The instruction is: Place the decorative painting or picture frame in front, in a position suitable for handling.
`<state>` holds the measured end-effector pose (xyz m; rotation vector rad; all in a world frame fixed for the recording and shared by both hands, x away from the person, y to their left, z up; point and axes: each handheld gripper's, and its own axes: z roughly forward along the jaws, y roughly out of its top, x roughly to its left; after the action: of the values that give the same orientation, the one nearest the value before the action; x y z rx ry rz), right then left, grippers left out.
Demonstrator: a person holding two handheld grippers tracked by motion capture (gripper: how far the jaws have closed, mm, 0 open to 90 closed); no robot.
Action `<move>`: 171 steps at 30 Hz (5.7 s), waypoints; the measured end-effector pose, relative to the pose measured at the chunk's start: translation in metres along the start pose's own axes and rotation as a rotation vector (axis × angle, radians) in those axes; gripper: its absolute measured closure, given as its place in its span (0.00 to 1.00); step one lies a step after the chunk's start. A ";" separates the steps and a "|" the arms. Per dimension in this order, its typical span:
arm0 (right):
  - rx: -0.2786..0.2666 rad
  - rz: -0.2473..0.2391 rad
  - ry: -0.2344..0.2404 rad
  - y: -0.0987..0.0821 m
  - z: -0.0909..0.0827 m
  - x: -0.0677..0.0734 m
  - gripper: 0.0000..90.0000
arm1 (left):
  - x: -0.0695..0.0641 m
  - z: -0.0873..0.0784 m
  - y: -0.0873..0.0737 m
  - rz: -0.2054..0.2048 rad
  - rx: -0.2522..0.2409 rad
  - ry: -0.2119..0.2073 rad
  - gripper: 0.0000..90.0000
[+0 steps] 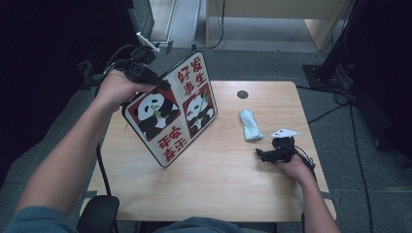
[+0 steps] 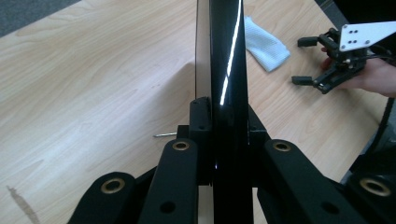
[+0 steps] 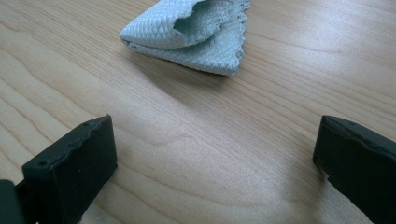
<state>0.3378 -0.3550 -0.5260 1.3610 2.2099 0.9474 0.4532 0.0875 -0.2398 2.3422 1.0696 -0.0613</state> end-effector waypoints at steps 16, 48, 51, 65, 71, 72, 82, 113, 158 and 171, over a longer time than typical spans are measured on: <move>0.002 -0.004 0.004 0.002 0.002 -0.001 0.00 | 0.005 0.003 -0.004 -0.079 0.001 -0.031 0.87; -0.033 0.037 0.024 0.015 -0.005 -0.009 0.15 | 0.013 -0.036 -0.064 0.029 -0.233 -0.034 0.44; -0.054 0.051 0.022 0.022 -0.009 -0.010 0.15 | 0.015 -0.037 -0.070 0.011 -0.250 -0.030 0.43; -0.066 0.073 0.065 0.053 -0.002 -0.015 0.22 | 0.019 -0.036 -0.107 -0.004 -0.292 -0.016 0.41; -0.089 0.062 0.081 0.071 0.004 -0.016 0.26 | 0.015 -0.037 -0.123 -0.006 -0.319 -0.006 0.40; -0.084 0.060 0.088 0.077 0.009 -0.015 0.28 | 0.016 -0.036 -0.129 -0.009 -0.331 -0.005 0.40; -0.027 0.041 0.096 0.091 0.035 -0.010 0.38 | 0.011 -0.023 -0.156 0.008 -0.341 0.004 0.40; 0.015 0.064 0.056 0.083 0.054 -0.012 0.59 | 0.008 0.055 -0.215 -0.035 -0.376 -0.025 0.56; 0.057 0.110 0.136 0.103 0.042 0.000 0.89 | 0.018 0.085 -0.209 -0.004 -0.442 -0.070 0.89; -0.005 0.099 0.203 0.116 0.024 0.011 0.89 | 0.014 0.085 -0.211 0.004 -0.442 -0.072 0.90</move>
<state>0.4208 -0.3013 -0.4602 1.4402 2.3009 1.1726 0.3291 0.1650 -0.4141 1.9292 0.9330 0.0845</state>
